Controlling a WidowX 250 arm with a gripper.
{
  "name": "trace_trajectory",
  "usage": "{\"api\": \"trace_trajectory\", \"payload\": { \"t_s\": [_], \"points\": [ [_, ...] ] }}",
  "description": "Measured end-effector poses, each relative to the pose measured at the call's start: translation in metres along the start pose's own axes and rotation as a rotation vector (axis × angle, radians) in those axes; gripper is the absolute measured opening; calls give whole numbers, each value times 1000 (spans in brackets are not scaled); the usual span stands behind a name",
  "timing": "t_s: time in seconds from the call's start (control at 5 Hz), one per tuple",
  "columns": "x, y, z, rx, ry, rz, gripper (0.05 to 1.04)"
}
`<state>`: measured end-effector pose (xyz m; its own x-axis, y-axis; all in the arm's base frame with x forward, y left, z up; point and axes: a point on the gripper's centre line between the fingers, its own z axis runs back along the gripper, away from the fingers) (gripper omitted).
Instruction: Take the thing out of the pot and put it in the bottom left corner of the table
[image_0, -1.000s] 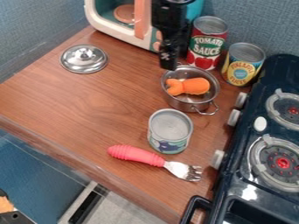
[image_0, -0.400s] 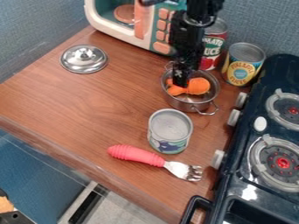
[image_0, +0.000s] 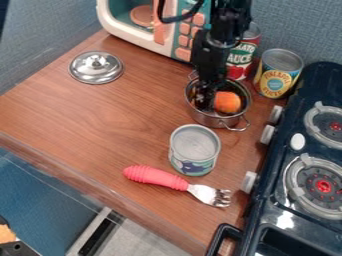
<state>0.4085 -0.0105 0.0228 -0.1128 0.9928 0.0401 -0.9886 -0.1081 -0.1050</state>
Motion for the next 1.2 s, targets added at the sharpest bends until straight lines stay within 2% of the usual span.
{"api": "trace_trajectory", "payload": {
  "t_s": [0.2,0.4,0.6,0.8,1.0,1.2],
  "points": [
    [-2,5,-6,6,16,18,381],
    [0,9,-6,-8,6,11,309],
    [2,18,-1,-23,4,-11,300],
    [7,16,30,-92,33,-35,300],
    [55,20,72,-183,28,81,300],
    [109,38,87,-227,10,210,297]
  ]
}}
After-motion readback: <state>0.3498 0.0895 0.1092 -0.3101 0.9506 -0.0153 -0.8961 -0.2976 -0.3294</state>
